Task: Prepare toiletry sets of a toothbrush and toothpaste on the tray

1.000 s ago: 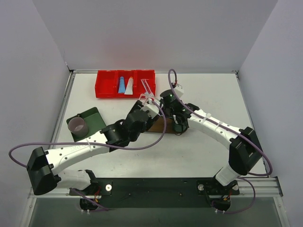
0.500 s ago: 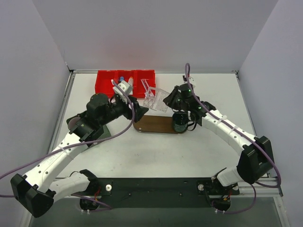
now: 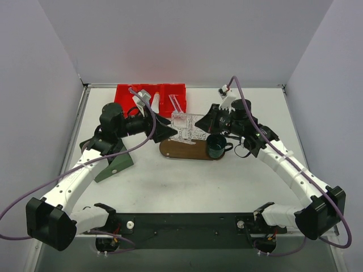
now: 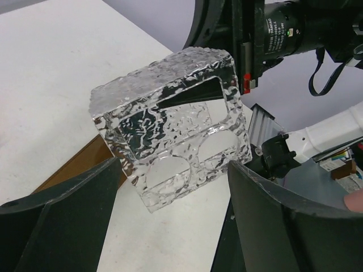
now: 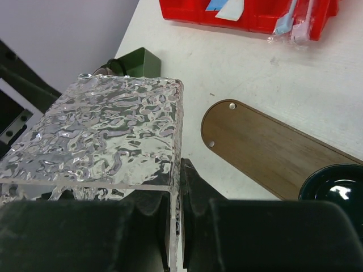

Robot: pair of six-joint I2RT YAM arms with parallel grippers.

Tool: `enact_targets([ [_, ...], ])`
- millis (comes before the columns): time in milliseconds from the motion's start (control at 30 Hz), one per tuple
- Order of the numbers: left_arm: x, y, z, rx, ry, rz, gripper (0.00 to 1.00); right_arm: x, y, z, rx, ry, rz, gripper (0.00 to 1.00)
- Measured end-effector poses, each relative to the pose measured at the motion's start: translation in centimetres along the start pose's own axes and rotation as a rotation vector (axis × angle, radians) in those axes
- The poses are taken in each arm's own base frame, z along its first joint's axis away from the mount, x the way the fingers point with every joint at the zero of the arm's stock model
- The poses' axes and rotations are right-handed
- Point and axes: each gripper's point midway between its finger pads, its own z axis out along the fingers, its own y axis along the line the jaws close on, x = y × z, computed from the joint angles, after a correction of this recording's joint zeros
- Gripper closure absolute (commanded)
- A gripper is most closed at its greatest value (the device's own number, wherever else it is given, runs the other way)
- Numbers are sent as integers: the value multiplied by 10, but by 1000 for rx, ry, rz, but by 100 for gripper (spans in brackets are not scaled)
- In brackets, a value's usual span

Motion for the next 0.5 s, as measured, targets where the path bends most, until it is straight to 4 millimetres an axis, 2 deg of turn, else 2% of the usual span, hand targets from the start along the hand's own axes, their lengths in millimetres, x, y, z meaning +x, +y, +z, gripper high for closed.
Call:
enact_targets([
  [167,4,5,-1,28,0,-60,13,11,17,-13,-92,48,-27,100],
  [333,9,2,-1,57,11,-85,14,10,30,-24,-152,49,-43,100],
  [433,11,-2,-2,78,15,-92,22,12,32,-25,-167,56,-46,100],
  [467,12,-3,-2,87,16,-98,31,13,33,-25,-172,60,-45,100],
  [500,14,-6,-2,103,20,-107,35,14,34,-25,-177,64,-45,100],
])
